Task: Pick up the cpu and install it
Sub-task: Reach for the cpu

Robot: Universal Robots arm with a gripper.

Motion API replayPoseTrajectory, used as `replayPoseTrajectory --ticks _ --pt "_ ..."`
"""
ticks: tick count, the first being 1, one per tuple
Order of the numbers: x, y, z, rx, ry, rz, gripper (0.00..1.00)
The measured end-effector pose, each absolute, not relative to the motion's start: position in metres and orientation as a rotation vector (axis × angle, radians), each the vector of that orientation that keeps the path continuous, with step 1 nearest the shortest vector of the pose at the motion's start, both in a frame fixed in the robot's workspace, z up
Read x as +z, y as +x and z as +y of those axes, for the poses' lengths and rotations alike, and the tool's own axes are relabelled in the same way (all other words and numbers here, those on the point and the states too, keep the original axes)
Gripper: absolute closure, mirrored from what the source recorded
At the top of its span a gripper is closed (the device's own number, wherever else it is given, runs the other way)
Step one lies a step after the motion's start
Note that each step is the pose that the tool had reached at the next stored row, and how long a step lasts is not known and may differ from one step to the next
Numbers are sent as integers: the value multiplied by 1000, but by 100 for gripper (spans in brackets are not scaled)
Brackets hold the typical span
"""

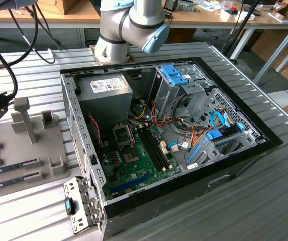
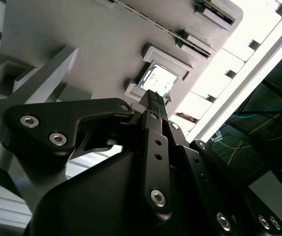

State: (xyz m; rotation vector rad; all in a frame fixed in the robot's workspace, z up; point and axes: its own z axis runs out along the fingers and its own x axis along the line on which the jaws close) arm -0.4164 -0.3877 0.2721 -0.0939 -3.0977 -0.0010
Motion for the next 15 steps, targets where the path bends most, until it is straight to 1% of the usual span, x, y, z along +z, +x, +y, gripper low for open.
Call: replayPoseTrajectory --ticks 15 --pt "265 -419 -385 -1 -94 -3098 89"
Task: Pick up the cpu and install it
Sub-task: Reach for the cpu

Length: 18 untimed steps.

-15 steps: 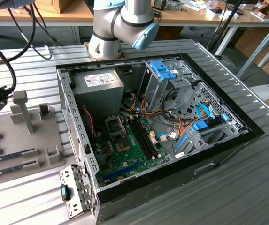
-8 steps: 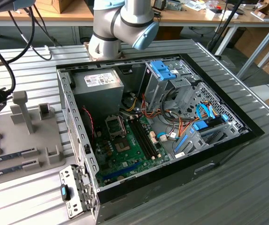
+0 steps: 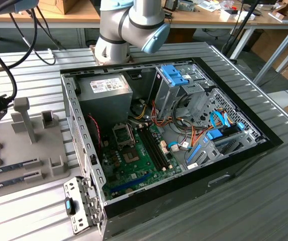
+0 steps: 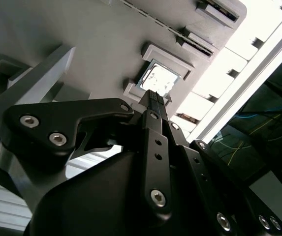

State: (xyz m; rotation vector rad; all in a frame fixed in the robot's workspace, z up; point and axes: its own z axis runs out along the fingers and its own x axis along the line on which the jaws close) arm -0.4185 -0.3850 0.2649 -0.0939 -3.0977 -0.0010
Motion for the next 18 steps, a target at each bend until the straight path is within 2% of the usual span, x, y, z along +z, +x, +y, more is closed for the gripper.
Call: replayPoseTrajectory --ticks 18 --pt "258 -419 -385 -1 -94 -3098 89"
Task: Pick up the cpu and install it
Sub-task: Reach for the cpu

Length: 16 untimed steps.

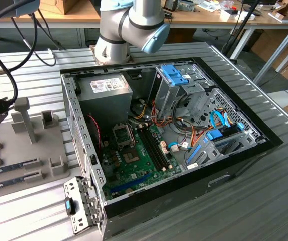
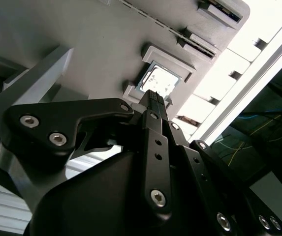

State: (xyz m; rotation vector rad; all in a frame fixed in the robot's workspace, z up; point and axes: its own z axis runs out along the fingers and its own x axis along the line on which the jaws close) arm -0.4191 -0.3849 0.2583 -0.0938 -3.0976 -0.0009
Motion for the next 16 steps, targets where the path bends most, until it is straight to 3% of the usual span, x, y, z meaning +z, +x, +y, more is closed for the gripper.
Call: replayPoseTrajectory --ticks 16 --pt "252 -421 -385 -1 -94 -3098 89"
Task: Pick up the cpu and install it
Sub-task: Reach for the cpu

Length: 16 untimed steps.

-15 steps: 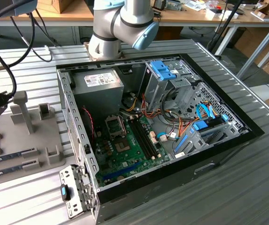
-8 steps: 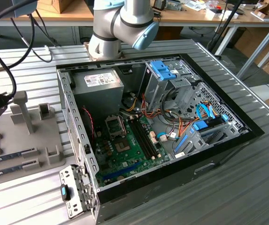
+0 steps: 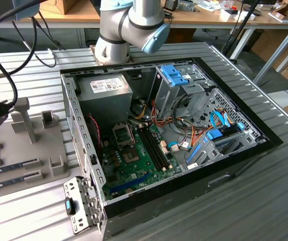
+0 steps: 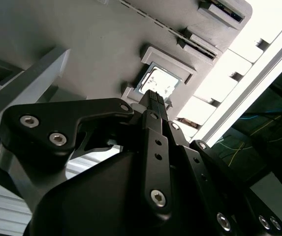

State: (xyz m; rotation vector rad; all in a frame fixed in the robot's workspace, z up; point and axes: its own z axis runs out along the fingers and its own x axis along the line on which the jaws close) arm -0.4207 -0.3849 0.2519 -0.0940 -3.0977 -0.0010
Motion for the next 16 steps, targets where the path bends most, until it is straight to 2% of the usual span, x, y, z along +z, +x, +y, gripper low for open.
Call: replayPoseTrajectory --ticks 16 --pt "247 -421 -385 -1 -94 -3098 89"
